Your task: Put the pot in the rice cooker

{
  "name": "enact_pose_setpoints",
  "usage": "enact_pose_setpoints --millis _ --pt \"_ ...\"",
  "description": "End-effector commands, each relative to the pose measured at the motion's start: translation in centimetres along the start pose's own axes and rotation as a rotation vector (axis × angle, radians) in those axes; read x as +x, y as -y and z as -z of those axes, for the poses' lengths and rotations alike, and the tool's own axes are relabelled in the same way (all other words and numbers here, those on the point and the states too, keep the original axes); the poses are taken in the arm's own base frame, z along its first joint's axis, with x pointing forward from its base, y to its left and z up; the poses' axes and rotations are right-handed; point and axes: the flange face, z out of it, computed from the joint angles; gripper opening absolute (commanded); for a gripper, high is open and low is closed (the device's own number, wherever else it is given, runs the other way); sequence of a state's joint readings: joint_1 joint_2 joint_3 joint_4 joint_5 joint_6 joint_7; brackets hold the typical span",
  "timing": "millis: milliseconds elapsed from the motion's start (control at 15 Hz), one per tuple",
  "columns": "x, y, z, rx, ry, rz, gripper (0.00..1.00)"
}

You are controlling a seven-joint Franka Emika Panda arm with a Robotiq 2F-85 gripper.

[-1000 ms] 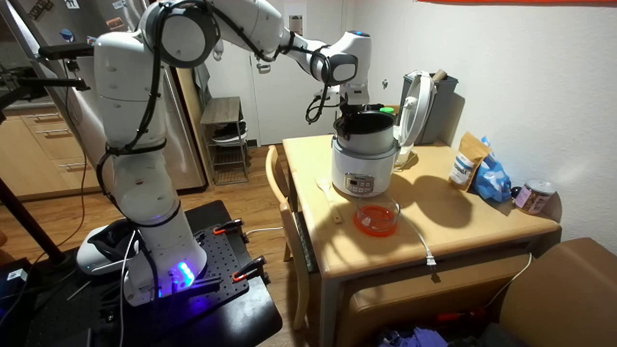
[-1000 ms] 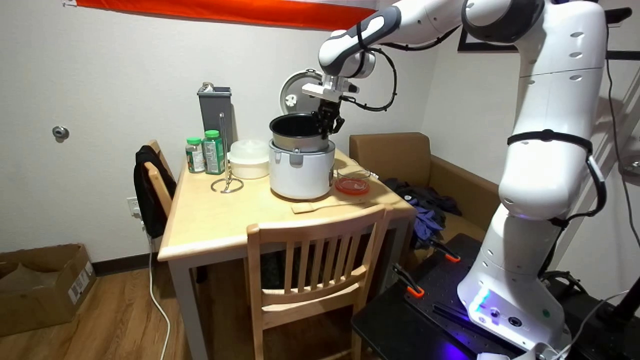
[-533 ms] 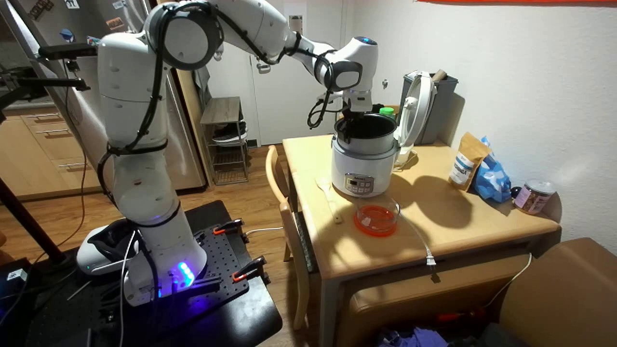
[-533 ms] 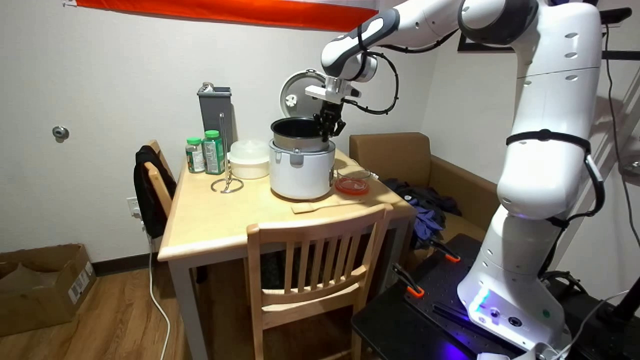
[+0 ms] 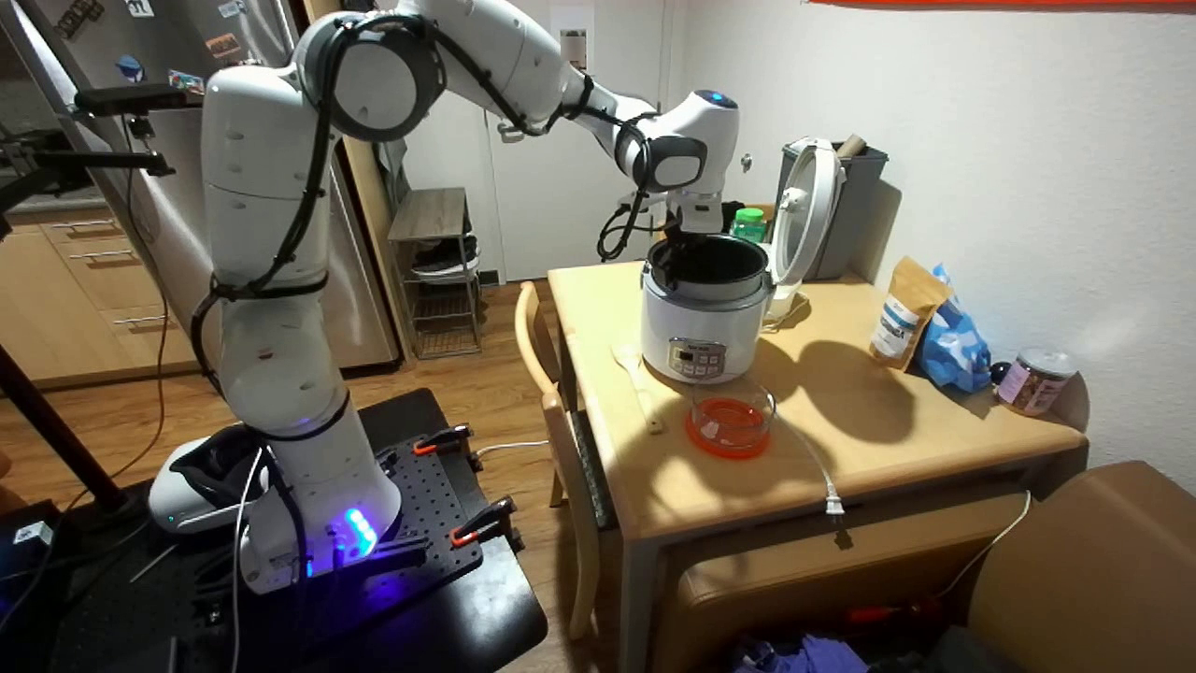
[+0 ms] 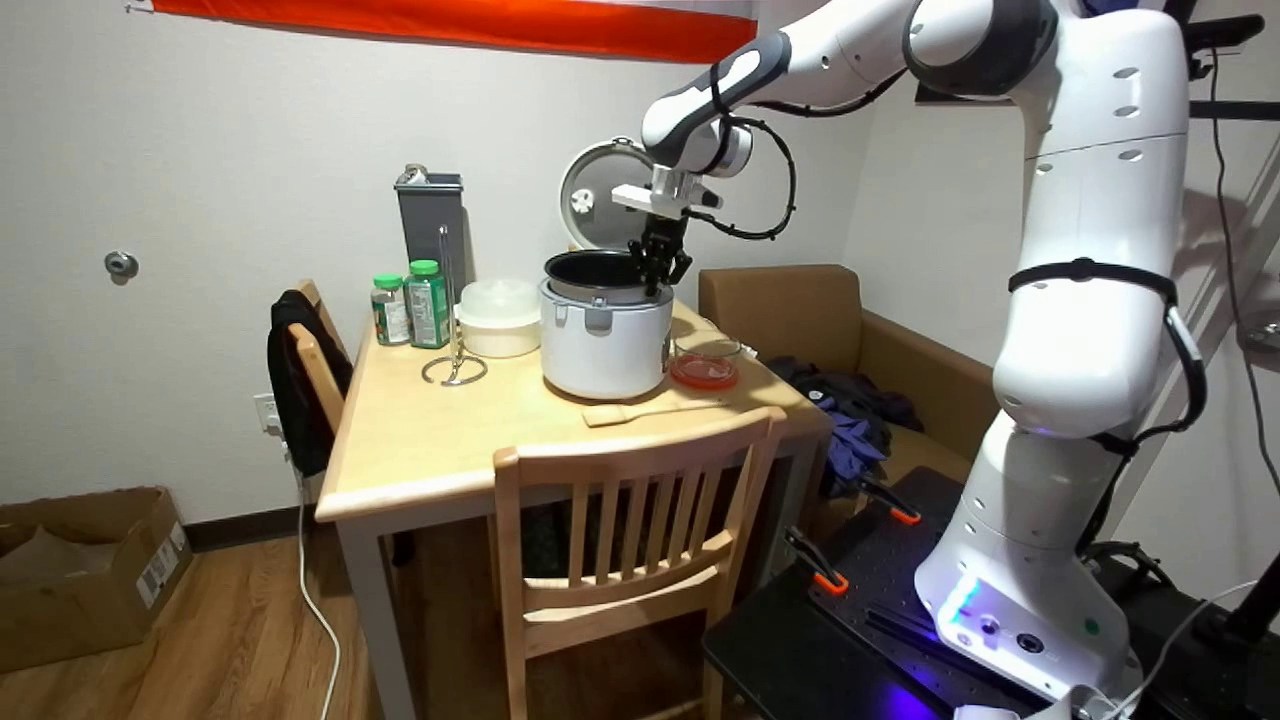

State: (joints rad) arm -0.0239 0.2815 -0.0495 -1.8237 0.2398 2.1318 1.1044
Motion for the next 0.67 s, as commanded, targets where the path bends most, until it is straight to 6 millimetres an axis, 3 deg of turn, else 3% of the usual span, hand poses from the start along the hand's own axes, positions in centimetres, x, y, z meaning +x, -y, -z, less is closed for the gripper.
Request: enact_pose_setpoints --millis 0,133,200,267,600 --pt "0.2 -0.6 0.0 0.0 0.042 0.006 0.02" --pt "0.3 -0.7 0.1 0.004 0.046 0.005 0.02" --pt "0.2 -0.8 0.4 0.007 0.043 0.005 0.34" --pt "0.2 -0.8 0.7 0.013 0.04 0.005 0.35" --pt "-0.6 -1.3 3.7 0.049 0.012 0.013 0.71"
